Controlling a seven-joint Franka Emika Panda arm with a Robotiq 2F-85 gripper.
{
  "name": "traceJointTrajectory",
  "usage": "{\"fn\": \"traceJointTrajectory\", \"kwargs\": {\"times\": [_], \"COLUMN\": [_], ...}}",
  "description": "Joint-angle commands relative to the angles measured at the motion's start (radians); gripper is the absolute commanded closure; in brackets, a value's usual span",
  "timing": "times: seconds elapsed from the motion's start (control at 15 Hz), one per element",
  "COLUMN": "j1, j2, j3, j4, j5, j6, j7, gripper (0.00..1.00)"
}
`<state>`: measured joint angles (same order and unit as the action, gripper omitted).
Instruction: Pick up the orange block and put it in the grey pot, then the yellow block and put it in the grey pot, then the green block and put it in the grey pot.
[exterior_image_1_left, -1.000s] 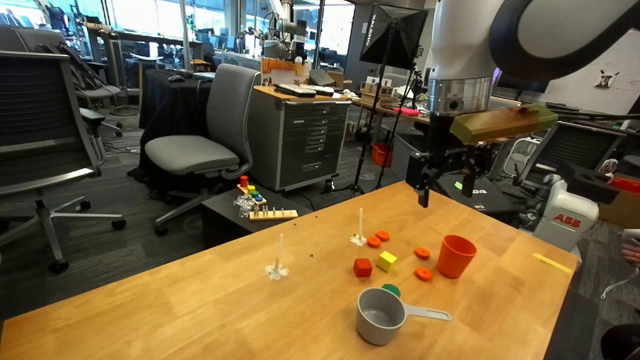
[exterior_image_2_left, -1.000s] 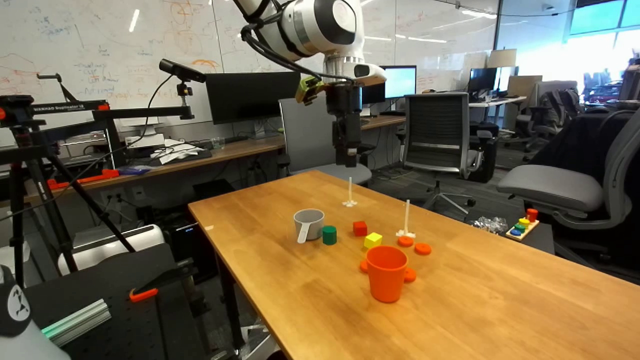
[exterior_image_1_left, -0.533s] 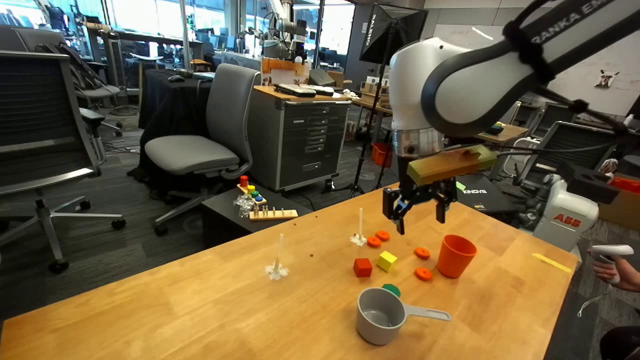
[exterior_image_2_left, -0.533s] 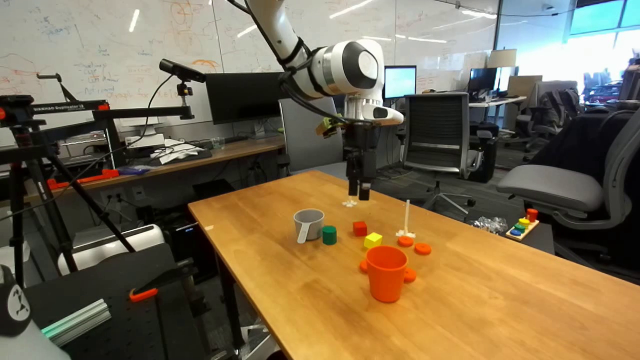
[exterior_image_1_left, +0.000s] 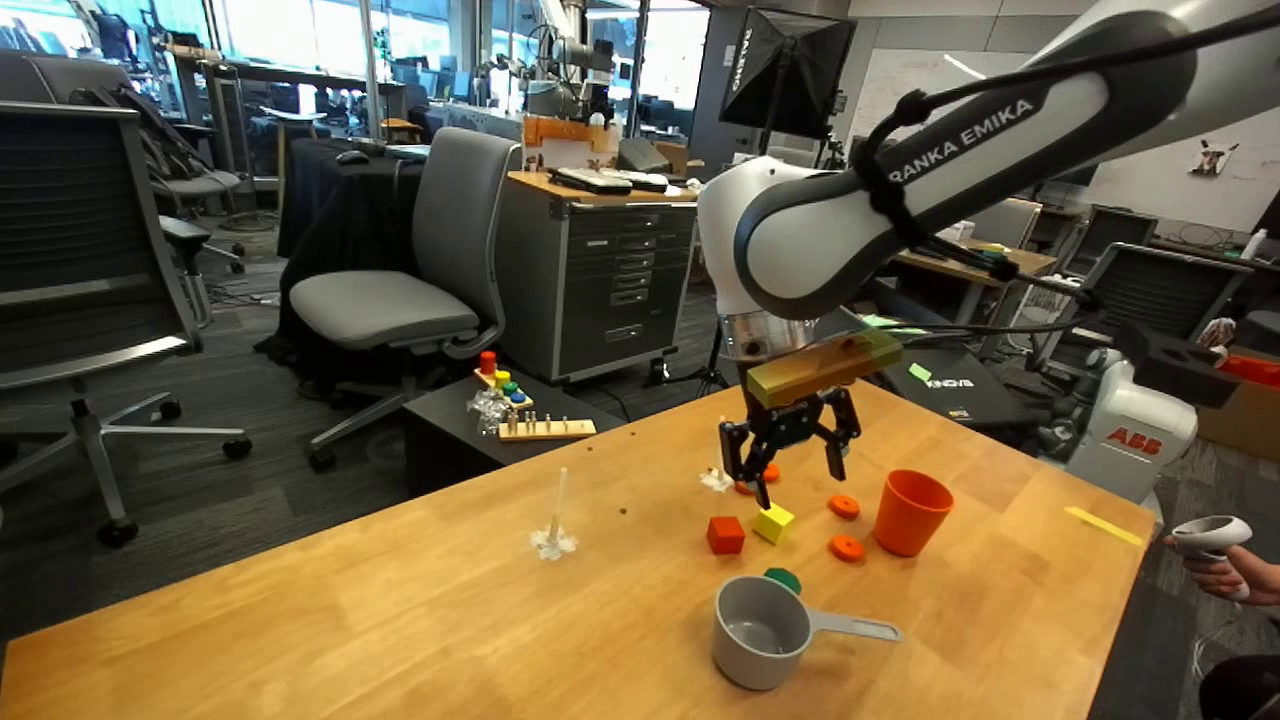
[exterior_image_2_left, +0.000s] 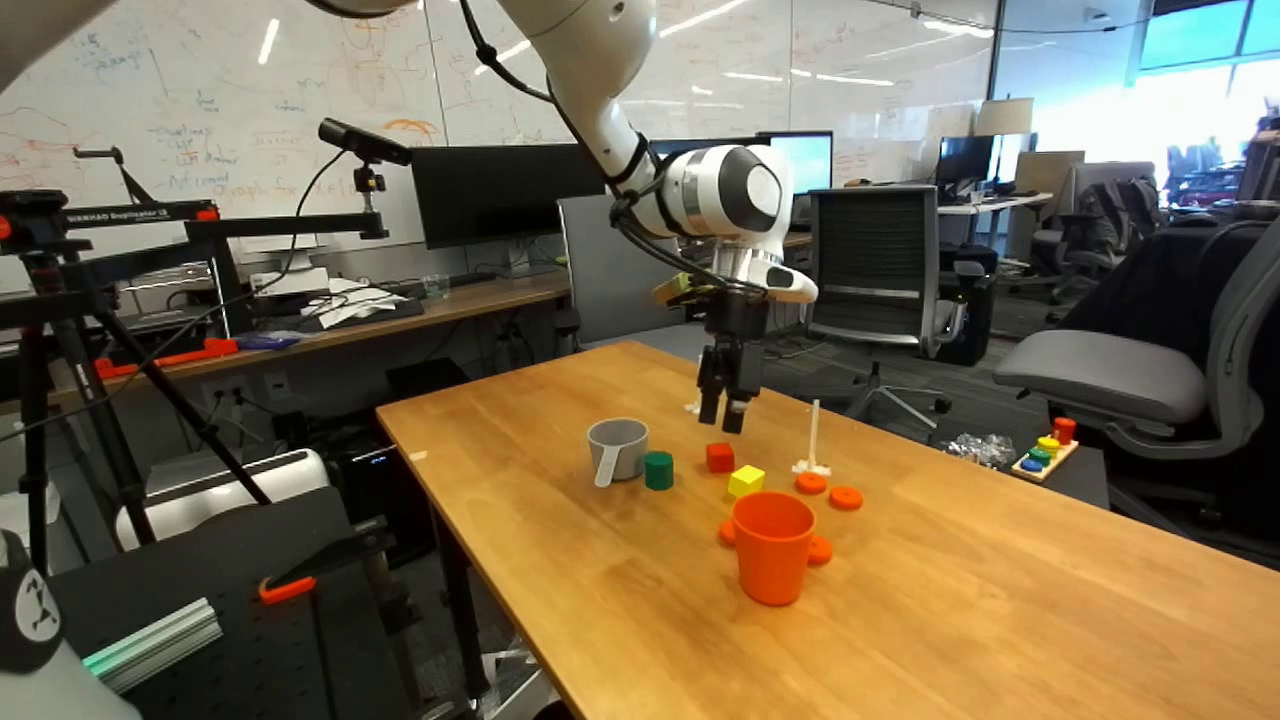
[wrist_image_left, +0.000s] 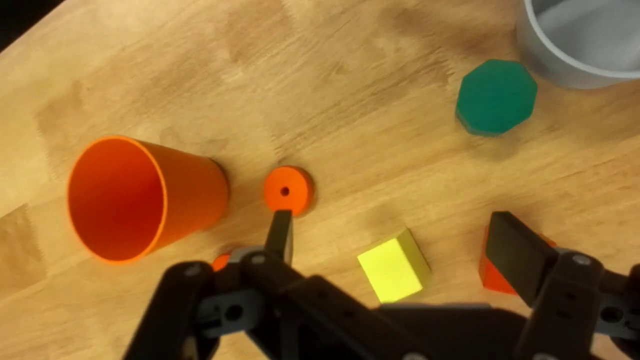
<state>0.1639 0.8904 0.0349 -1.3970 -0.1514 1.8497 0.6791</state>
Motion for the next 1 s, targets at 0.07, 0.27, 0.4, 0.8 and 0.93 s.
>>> {"fn": "traceJointTrajectory", "kwargs": {"times": [0.07,0.27,0.4,0.8,0.93], "j1": [0.031,0.04,0.045,0.015,0.008], "j2": [0.138,0.176,0.195,0.223,0.212], "j3": [-0.051,-0.086,-0.107,-0.087,-0.066], "j4": [0.219,0.286,0.328,0.404,0.402], "j5": [0.002,-0.019,-0.034,0.074,0.142], "j6": [-0.241,-0.322,-0.345,-0.202,-0.171], "j7": [-0.111,-0.143,-0.149,-0.041,-0.037], "gripper": [0.0,0.0,0.0,0.0,0.0]}}
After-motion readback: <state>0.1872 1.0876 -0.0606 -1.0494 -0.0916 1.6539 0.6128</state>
